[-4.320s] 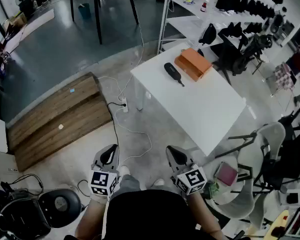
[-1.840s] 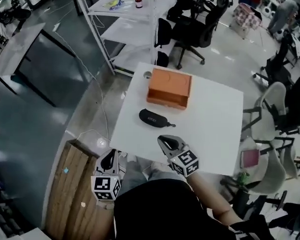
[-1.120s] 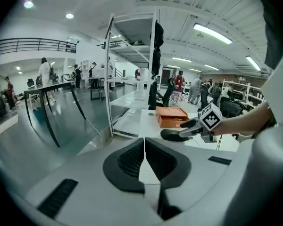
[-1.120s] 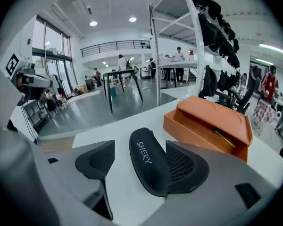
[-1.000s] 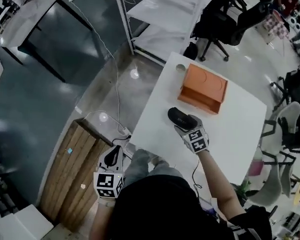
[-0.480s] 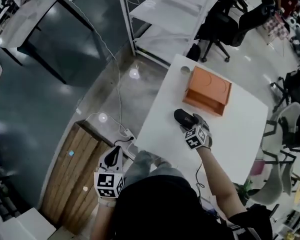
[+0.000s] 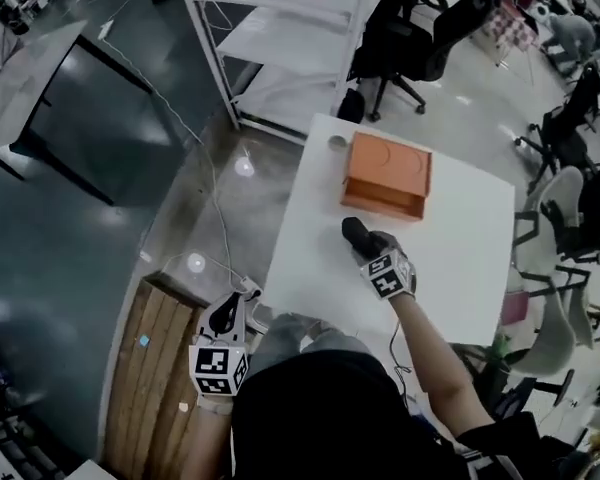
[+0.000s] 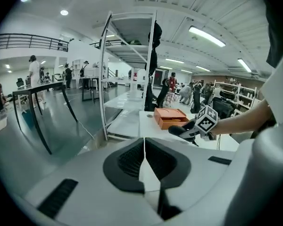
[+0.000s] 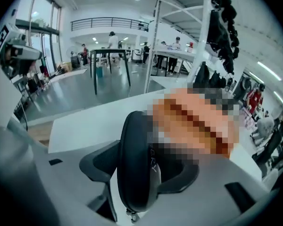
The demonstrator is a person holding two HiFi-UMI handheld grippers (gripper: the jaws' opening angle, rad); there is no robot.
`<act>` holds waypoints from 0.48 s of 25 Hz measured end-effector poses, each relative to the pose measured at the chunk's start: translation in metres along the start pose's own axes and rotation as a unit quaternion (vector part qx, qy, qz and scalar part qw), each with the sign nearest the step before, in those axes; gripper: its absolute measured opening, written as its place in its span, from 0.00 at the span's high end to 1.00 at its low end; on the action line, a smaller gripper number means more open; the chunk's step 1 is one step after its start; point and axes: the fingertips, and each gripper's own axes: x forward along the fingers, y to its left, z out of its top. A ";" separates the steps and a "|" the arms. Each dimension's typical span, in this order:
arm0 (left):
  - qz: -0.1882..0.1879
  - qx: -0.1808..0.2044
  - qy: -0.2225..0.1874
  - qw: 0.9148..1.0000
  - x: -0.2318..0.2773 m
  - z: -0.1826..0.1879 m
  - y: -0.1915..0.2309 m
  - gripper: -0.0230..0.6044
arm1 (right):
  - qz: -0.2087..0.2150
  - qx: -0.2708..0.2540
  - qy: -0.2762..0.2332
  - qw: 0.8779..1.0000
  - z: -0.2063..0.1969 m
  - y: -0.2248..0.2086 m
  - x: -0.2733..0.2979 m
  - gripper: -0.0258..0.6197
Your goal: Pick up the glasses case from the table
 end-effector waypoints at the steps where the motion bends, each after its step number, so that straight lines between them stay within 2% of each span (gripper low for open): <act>1: -0.009 0.002 -0.002 1.000 0.004 0.003 -0.002 0.92 | 0.000 0.019 -0.011 1.000 0.001 -0.001 -0.008 0.56; 7: -0.072 0.029 -0.012 0.997 0.036 0.028 -0.025 0.92 | -0.012 0.107 -0.078 0.991 0.014 -0.007 -0.063 0.57; 12: -0.134 0.057 -0.035 0.989 0.063 0.061 -0.052 0.92 | -0.042 0.164 -0.137 0.976 0.025 -0.018 -0.119 0.57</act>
